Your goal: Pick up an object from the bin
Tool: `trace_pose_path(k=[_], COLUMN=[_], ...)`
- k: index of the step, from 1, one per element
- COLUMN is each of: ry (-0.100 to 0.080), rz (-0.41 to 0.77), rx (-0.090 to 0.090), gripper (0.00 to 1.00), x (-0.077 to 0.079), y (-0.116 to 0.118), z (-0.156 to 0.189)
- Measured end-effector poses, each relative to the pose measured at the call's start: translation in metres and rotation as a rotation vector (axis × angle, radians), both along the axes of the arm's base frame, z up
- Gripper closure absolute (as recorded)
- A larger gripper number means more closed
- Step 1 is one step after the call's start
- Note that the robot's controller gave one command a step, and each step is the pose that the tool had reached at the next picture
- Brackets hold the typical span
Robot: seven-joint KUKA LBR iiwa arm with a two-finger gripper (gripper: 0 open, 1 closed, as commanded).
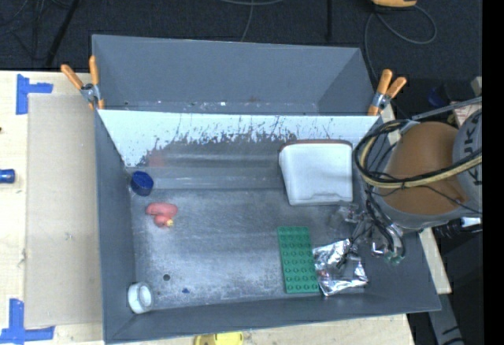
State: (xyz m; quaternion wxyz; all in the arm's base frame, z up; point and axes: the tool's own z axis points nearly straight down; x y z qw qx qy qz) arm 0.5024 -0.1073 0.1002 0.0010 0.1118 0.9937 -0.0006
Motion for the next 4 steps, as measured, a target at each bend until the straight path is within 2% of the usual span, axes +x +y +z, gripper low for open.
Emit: trace_pose_path(k=[1,2,3,4], ry=[0.003,0.007,0.008,0.008], rz=[0.098,-0.256,-0.252,-0.251], rx=[0.002,0.003,0.003,0.003], gripper=[0.00,0.00,0.00,1.00], x=[-0.006,-0.010,-0.010,-0.010], y=[-0.011,-0.006,-0.006,-0.006], z=[-0.001,-0.032,-0.032,-0.032])
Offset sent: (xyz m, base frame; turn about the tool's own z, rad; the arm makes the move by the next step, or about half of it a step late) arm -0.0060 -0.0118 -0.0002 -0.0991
